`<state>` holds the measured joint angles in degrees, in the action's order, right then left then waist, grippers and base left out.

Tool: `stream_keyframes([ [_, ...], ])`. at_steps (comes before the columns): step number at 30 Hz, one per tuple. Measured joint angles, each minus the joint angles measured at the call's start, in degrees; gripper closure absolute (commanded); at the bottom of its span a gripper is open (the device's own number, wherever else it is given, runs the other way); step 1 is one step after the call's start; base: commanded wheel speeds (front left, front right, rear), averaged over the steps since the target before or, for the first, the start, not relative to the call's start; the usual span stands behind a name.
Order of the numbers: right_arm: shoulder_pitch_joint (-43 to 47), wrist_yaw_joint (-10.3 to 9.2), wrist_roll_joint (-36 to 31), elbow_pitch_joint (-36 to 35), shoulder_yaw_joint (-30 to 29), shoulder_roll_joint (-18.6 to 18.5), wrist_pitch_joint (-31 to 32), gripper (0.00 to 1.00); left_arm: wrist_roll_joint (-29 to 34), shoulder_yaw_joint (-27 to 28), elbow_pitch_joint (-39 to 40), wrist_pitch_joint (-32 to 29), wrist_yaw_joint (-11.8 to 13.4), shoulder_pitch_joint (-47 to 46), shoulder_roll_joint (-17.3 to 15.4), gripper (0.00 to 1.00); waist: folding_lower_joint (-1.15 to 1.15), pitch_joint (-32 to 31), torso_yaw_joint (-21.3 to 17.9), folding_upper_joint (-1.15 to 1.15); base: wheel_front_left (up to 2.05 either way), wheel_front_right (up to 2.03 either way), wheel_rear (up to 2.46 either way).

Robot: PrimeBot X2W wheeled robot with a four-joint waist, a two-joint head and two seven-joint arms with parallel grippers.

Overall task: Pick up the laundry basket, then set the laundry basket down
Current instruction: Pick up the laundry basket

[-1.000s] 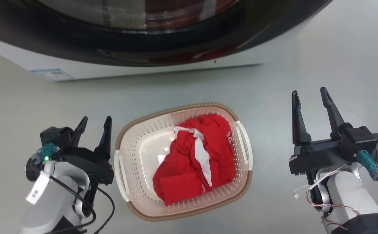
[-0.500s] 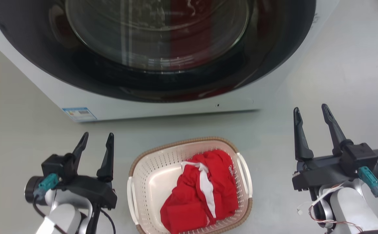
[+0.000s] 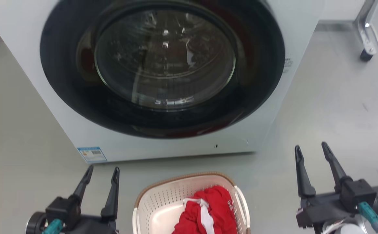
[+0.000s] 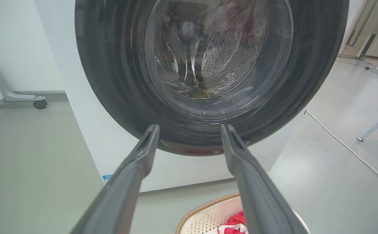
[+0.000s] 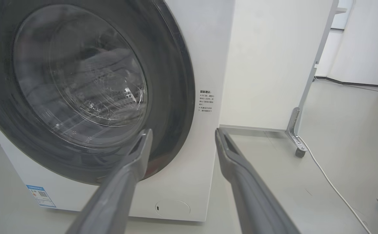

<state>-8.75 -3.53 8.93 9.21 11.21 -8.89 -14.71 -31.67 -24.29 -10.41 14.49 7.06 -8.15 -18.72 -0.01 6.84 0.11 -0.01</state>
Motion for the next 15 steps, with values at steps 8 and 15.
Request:
stream_keyframes([
  [8, 8.1, -0.09, 0.2, -3.2, -0.1, -0.2, 0.0, 0.0, 3.2, 2.8, 6.8, 0.0, 0.0, 8.8, 0.1, 0.0, 0.0, -6.6, -0.1, 0.0, 0.0, 0.0, 0.0],
  [15, 9.8, -0.25, 0.4, -4.4, 0.0, -0.2, 0.0, 0.0, 4.7, 7.7, 7.9, 0.0, 0.0, 11.8, 1.6, 0.0, 0.01, -8.1, -0.2, 0.0, 0.0, 0.0, 0.0],
])
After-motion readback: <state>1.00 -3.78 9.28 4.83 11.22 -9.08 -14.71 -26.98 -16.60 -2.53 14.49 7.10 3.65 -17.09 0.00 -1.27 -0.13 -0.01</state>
